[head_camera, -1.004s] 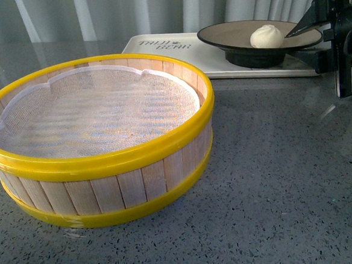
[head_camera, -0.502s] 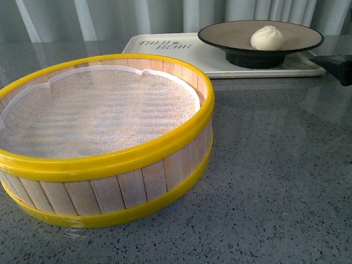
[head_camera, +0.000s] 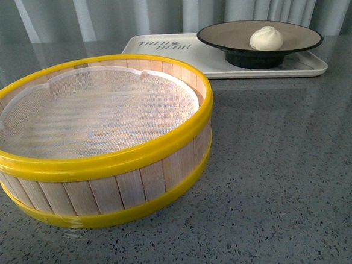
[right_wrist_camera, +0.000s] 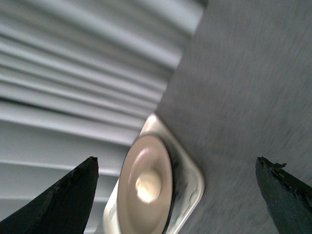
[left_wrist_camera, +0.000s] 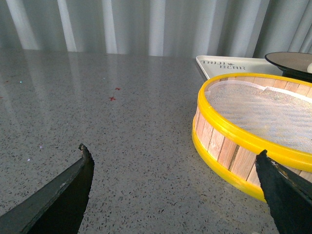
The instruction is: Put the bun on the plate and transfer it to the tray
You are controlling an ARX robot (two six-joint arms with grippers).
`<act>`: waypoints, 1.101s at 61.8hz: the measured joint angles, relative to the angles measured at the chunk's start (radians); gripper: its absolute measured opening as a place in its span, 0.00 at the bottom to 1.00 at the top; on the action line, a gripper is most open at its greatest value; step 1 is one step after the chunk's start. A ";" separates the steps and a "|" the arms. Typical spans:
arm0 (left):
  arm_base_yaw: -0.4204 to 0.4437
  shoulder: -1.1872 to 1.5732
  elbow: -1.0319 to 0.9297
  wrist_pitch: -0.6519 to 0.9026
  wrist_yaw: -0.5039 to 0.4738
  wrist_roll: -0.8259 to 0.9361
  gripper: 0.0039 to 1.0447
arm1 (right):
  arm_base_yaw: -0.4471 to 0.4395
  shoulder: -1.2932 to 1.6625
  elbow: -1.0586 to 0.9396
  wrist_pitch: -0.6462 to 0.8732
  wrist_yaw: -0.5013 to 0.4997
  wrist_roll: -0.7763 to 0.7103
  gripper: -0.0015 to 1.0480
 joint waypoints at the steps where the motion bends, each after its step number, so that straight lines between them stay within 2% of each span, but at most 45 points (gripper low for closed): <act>1: 0.000 0.000 0.000 0.000 0.000 0.000 0.94 | -0.008 -0.028 -0.019 0.021 0.009 -0.058 0.92; 5: 0.000 0.000 0.000 0.000 0.000 0.000 0.94 | -0.022 -0.138 -0.109 0.112 0.031 -0.259 0.92; 10: 0.000 0.000 0.000 0.000 0.000 0.000 0.94 | -0.015 -0.227 -0.204 0.187 0.050 -0.426 0.92; 14: 0.000 0.000 0.000 0.000 0.000 0.000 0.94 | 0.015 -0.326 -0.340 0.282 0.068 -0.650 0.92; 15: 0.000 0.000 0.000 0.000 0.000 0.000 0.94 | 0.017 -0.360 -0.378 0.281 0.031 -0.723 0.90; 17: 0.000 0.000 0.000 0.000 0.000 0.000 0.94 | 0.021 -0.414 -0.416 0.210 -0.082 -0.784 0.83; 19: 0.000 0.000 0.000 0.000 0.000 0.000 0.94 | 0.032 -0.459 -0.454 0.164 -0.137 -0.816 0.78; 25: 0.000 0.000 0.000 0.000 0.000 0.000 0.94 | 0.092 -0.568 -0.571 0.132 -0.183 -0.879 0.60; 29: 0.000 0.000 0.000 0.000 -0.001 0.000 0.94 | 0.114 -0.612 -0.613 0.137 -0.153 -0.895 0.44; 38: 0.000 0.000 0.000 0.000 0.000 0.000 0.94 | 0.141 -0.667 -0.671 0.139 -0.123 -0.904 0.22; 41: 0.000 0.000 0.000 0.000 0.000 0.000 0.94 | 0.182 -0.688 -0.689 0.138 -0.058 -0.906 0.14; 46: 0.000 0.000 0.000 0.000 0.000 0.000 0.94 | 0.234 -0.719 -0.712 0.134 -0.032 -0.909 0.01; 68: 0.000 0.000 0.000 0.000 0.000 0.000 0.94 | 0.246 -0.835 -0.783 0.087 -0.025 -0.912 0.02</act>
